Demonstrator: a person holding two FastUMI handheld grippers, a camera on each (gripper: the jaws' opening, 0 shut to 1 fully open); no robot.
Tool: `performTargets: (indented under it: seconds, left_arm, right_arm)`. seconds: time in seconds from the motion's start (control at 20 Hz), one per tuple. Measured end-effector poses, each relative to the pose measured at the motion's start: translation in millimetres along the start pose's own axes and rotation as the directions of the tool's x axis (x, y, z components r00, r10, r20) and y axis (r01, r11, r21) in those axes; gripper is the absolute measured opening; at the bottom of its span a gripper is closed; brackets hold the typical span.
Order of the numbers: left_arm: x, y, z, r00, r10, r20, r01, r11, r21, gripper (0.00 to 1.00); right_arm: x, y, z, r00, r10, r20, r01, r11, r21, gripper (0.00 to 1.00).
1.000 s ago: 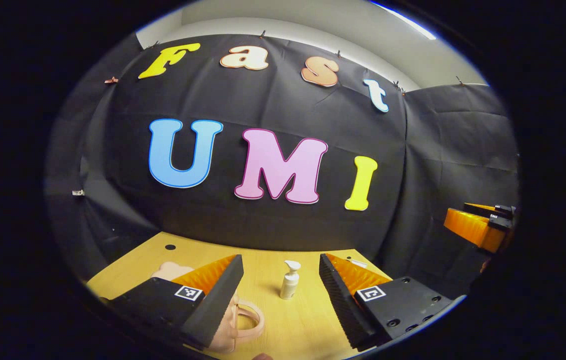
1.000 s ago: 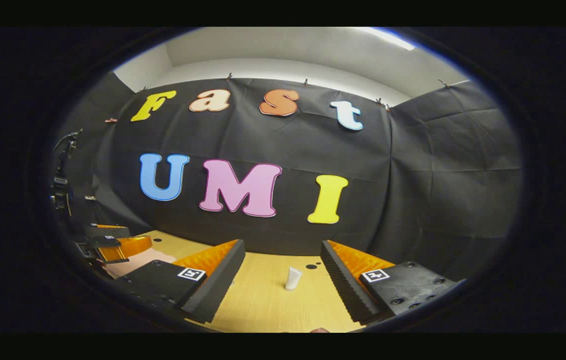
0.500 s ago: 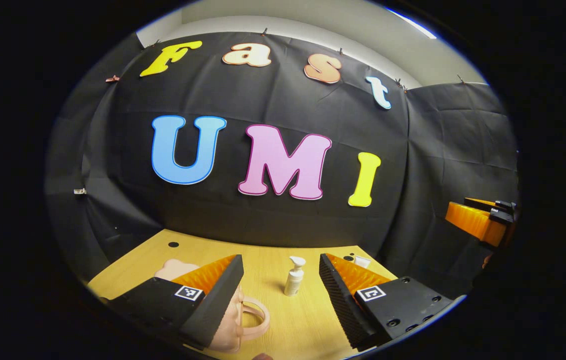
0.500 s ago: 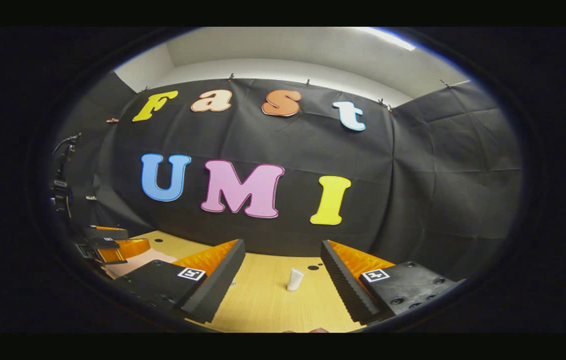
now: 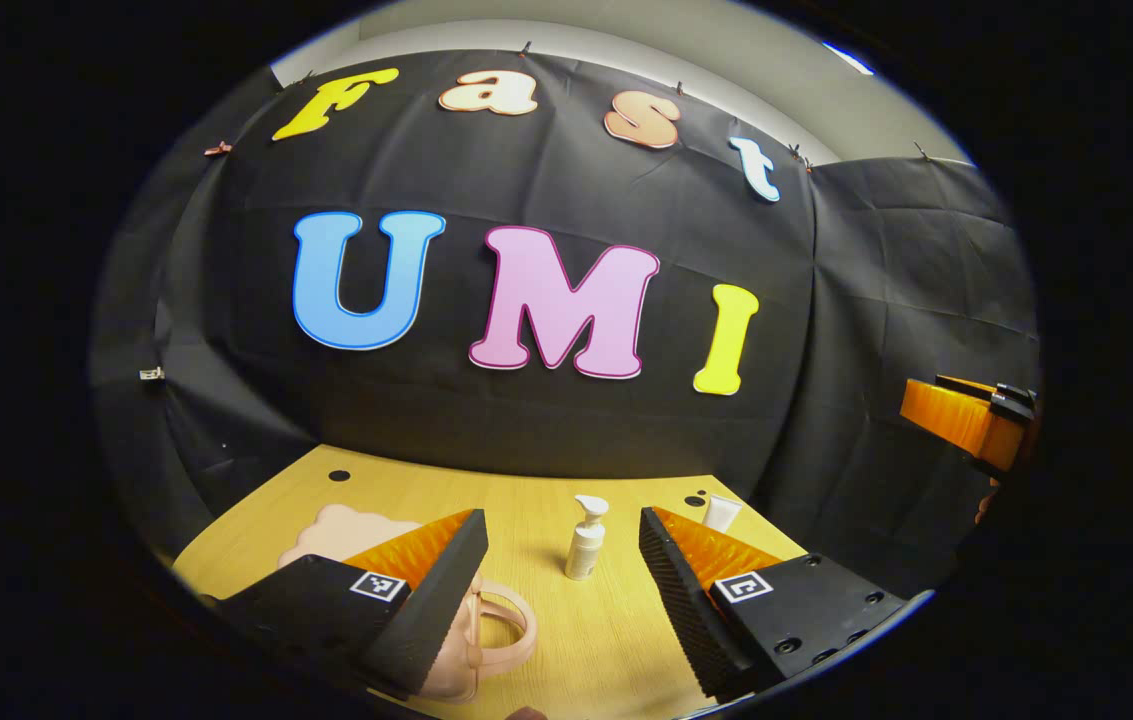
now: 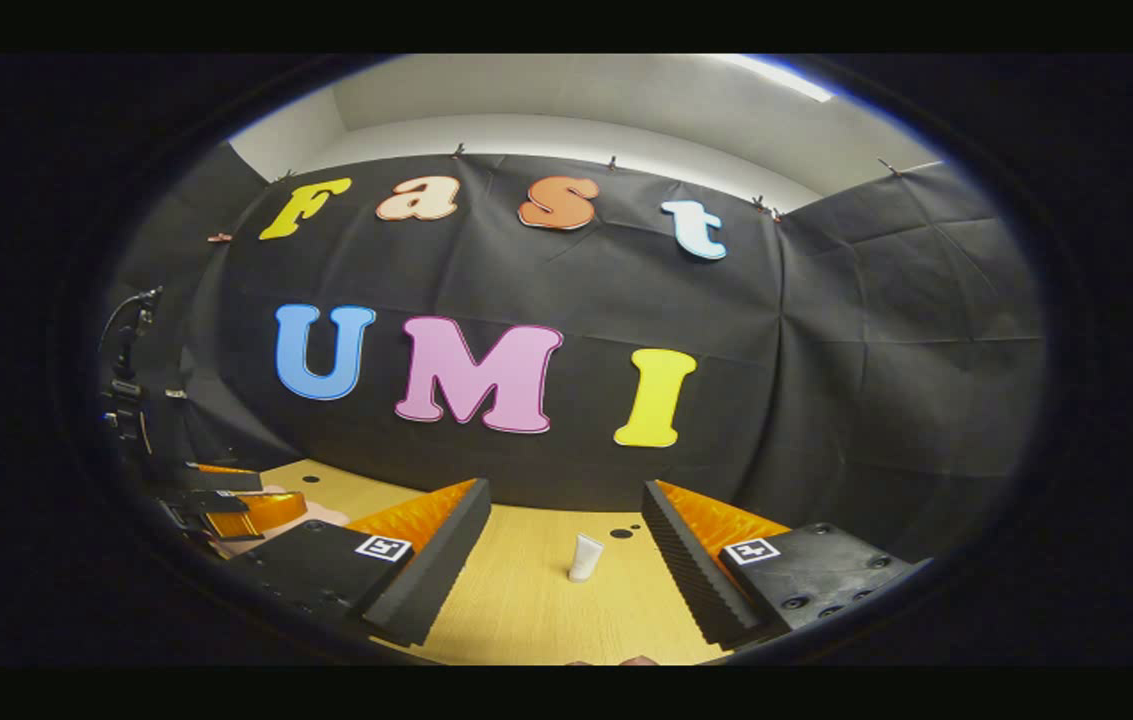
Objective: First open the suitcase, pack the skin care products into it, and then close the suitcase.
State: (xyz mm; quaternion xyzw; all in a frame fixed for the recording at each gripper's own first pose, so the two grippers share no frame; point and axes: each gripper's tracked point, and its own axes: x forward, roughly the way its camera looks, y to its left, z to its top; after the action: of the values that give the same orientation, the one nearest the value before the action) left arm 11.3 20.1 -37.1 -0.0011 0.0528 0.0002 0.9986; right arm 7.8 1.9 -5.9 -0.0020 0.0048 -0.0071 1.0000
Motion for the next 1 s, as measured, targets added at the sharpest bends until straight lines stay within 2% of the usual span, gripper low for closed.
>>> performTargets:
  seconds: [0.15, 0.3, 0.45, 0.55, 0.6, 0.65, 0.75, 0.95, 1.0]
  left_arm:
    - [10.1, -4.8, -17.1, 0.998, -0.031, -0.056, 0.029, 0.998, -0.050, 0.96]
    - [25.5, 0.1, -50.8, 0.988, 0.007, -0.153, -0.013, 0.999, -0.037, 0.96]
    - [47.0, -2.4, -91.8, 0.964, 0.038, -0.264, -0.055, 0.997, -0.057, 0.96]
    - [61.1, 6.1, -127.9, 0.924, 0.106, -0.368, -0.141, 0.988, -0.069, 0.96]
    - [66.9, 6.8, -137.8, 0.908, 0.127, -0.399, -0.172, 0.982, -0.079, 0.96]
    - [78.7, 15.7, -154.7, 0.879, 0.173, -0.444, -0.229, 0.971, -0.075, 0.97]
    - [87.9, 30.1, -179.3, 0.834, 0.226, -0.503, -0.294, 0.954, -0.059, 0.97]
    - [99.1, 50.6, -219.0, 0.737, 0.287, -0.612, -0.357, 0.934, 0.007, 0.97]
    - [101.3, 55.1, -227.3, 0.704, 0.314, -0.638, -0.375, 0.926, 0.042, 0.97]
  right_arm:
    - [1.3, 3.9, 4.5, 1.000, 0.016, 0.018, -0.017, 0.999, 0.033, 0.97]
    - [9.2, -0.8, 4.0, 0.998, 0.044, 0.034, -0.045, 0.999, 0.028, 0.97]
    - [23.6, -12.0, -5.7, 0.996, 0.084, 0.027, -0.085, 0.996, 0.038, 0.96]
    - [37.8, -21.0, -16.2, 0.991, 0.133, 0.009, -0.133, 0.988, 0.079, 0.96]
    - [45.5, -29.0, -20.6, 0.990, 0.138, 0.001, -0.138, 0.986, 0.092, 0.96]
    - [56.0, -42.1, -26.0, 0.990, 0.139, -0.009, -0.138, 0.986, 0.099, 0.96]
    - [64.2, -54.0, -19.4, 0.987, 0.157, 0.040, -0.160, 0.983, 0.089, 0.97]
    - [71.7, -75.5, -46.3, 0.988, 0.156, -0.003, -0.155, 0.984, 0.083, 0.97]
    - [71.8, -79.8, -51.4, 0.989, 0.148, -0.013, -0.146, 0.984, 0.098, 0.97]
